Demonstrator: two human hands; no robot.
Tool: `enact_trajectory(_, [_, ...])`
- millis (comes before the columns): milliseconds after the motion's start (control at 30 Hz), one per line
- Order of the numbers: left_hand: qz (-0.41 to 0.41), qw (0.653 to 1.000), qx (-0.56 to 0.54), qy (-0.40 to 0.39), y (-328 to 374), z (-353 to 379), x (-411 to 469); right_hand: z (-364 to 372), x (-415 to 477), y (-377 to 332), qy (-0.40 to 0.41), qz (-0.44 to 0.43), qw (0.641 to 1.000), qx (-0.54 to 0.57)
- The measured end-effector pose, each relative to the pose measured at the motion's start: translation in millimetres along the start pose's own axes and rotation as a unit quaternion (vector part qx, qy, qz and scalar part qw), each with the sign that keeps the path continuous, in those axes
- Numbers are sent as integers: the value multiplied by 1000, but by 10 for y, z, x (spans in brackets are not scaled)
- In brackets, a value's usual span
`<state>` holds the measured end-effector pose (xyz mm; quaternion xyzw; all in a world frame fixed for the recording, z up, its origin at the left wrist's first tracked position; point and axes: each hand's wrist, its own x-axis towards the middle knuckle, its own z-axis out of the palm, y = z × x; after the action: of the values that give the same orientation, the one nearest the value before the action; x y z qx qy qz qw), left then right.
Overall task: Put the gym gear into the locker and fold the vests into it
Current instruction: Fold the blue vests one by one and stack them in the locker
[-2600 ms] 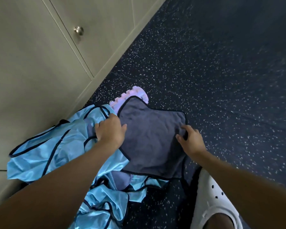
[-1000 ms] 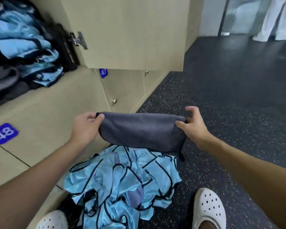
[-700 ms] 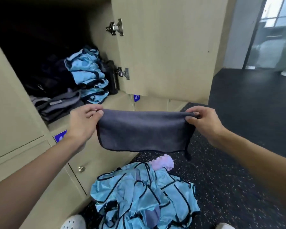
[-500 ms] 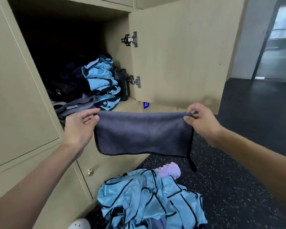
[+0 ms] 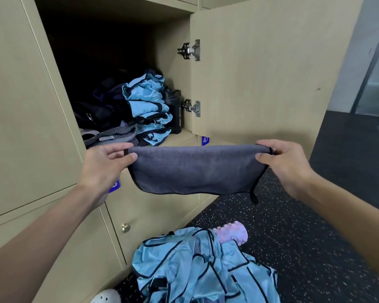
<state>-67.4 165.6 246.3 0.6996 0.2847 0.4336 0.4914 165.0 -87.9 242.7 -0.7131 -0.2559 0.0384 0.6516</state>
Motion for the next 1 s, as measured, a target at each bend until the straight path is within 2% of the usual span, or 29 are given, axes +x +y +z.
enact_trajectory(200, [-1,998,42,-50,-26,13,22,-34,-17,79,-26,-23,994,-107])
enact_trajectory(433, [42,985,162,-45,-47,15,58,-106,-39,98,-38,-15,983,-180])
enact_trajectory(600, [15,989,132,-63,-41,99,-15,-94,-84,81,-41,-24,979,-200])
enact_trajectory(800, [-1,984,168,-59,-6,329,-134,5,-144,19,-76,1,980,-186])
enact_trajectory(1000, [10,976,204,-80,52,627,-342,225,-339,-95,-187,55,977,-86])
